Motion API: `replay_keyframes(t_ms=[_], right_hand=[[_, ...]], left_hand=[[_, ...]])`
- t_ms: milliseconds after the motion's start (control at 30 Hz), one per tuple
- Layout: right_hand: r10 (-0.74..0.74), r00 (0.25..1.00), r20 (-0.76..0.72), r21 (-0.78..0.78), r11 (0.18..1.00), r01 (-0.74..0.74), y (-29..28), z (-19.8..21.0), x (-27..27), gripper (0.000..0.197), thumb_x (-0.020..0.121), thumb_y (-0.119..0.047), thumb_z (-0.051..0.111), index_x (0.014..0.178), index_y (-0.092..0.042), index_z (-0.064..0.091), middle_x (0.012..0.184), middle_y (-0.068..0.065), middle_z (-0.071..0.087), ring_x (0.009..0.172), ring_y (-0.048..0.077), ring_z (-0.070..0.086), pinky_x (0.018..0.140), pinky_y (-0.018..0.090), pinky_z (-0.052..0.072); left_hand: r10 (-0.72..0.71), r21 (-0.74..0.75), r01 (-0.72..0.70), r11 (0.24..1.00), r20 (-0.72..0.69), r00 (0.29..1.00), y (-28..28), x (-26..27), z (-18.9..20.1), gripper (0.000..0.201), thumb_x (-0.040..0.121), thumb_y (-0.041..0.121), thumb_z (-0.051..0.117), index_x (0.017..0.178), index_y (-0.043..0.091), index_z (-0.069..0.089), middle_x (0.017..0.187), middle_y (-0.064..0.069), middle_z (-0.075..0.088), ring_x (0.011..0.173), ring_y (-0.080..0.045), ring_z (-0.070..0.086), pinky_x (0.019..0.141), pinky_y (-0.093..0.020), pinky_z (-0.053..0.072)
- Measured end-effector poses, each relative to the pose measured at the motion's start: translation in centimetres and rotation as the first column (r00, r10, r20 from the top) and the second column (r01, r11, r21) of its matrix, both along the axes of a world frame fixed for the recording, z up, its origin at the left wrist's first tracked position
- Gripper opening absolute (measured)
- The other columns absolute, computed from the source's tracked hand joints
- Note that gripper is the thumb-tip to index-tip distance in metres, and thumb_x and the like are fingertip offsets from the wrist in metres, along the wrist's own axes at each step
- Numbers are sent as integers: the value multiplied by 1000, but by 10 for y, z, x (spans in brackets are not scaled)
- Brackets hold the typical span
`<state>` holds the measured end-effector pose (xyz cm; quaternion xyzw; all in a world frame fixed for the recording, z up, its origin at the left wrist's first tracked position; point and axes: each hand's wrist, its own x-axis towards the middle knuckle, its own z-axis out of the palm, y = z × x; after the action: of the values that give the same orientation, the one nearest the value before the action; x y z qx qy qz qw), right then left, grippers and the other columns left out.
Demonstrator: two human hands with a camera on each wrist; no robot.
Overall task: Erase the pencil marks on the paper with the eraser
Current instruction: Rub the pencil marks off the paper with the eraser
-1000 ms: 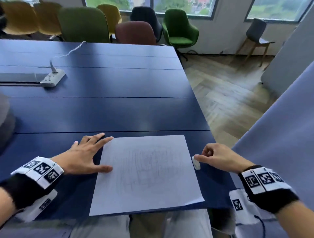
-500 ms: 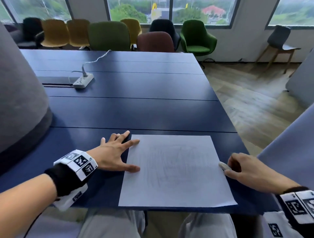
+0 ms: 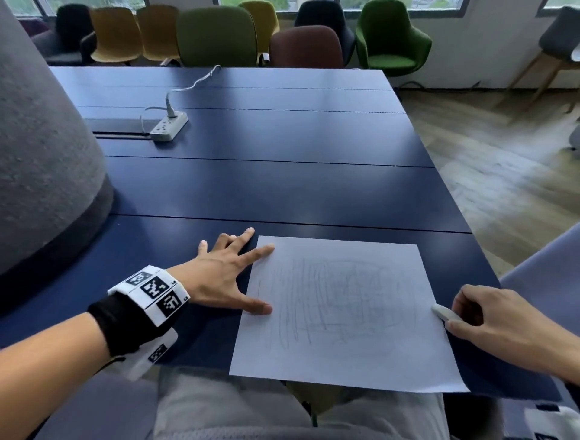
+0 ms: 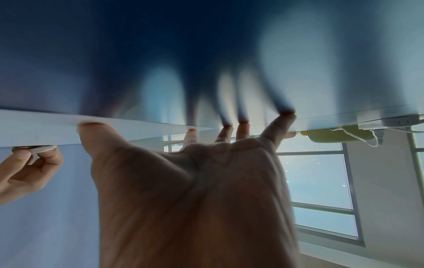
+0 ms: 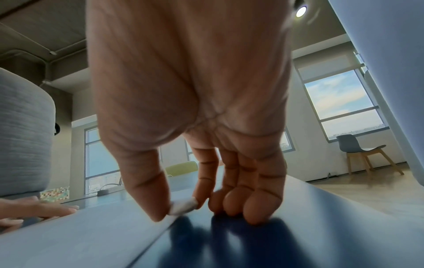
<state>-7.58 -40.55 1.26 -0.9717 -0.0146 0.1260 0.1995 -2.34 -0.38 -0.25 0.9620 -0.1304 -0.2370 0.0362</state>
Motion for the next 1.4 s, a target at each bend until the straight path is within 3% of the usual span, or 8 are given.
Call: replay_keyframes(t_ms=[100,267,467,633,800,933,1200,1400], right_hand=[[0,1000,-24,45,999,1,9,8,1,23,77,-40,71,68,-21,62,61,-5,66,54,7,56,52,16,44],[107,975,193,195,970,-145,70,30,9,36,77,-35,78,57,-17,54,51,-8,58,43,5,50,43,11,37],[370,919,137,226,892,-392,147,17,60,14,90,-35,66,87,-22,63,50,-11,61,47,1,58,49,14,42],[412,903,118,226,875,-429,180,1,100,10,91,-28,63,91,-18,65,48,-11,55,47,-1,53,50,11,37],[477,869,134,155,856,-493,199,-4,121,8,89,-25,62,84,-19,64,68,-7,63,54,1,53,54,15,40],[481,866,141,115,860,-496,203,-6,132,7,88,-24,62,85,-18,63,70,-7,60,61,3,53,61,23,43],[458,877,145,140,868,-476,196,-8,154,7,85,-26,67,82,-21,62,65,-10,62,58,2,57,53,13,40],[509,854,103,162,839,-520,203,1,166,8,85,-23,70,82,-20,64,60,-13,55,52,-13,54,51,3,38]], left_hand=[[-7,13,7,1000,-3,1000,-2,0,0,115,59,91,56,149,55,-6,162,6,-18,147,-20,-12,115,-65,-3],[-8,20,8,1000,-6,1000,-7,-4,-1,118,56,92,56,148,54,-7,162,3,-19,147,-24,-11,113,-69,-3],[9,-1,-9,1000,-10,1000,-5,-6,0,117,56,91,58,147,56,-7,161,5,-21,147,-24,-12,112,-69,-2],[-29,50,32,998,-52,998,-3,3,7,118,56,89,62,146,58,-9,161,6,-18,145,-24,-7,114,-67,6],[-89,116,95,989,-59,994,-3,24,18,117,57,87,63,148,55,-4,155,8,-1,136,-24,7,105,-63,28],[-101,122,108,987,-60,993,-4,38,17,116,58,88,61,147,57,-5,159,9,-8,140,-25,3,105,-65,28],[-106,107,115,988,-87,990,-11,58,17,115,60,88,60,147,57,-9,161,13,-20,145,-28,-2,107,-67,20],[-157,117,158,980,-16,987,-5,65,14,118,59,91,56,150,51,-7,161,17,-15,143,-26,6,107,-60,22]])
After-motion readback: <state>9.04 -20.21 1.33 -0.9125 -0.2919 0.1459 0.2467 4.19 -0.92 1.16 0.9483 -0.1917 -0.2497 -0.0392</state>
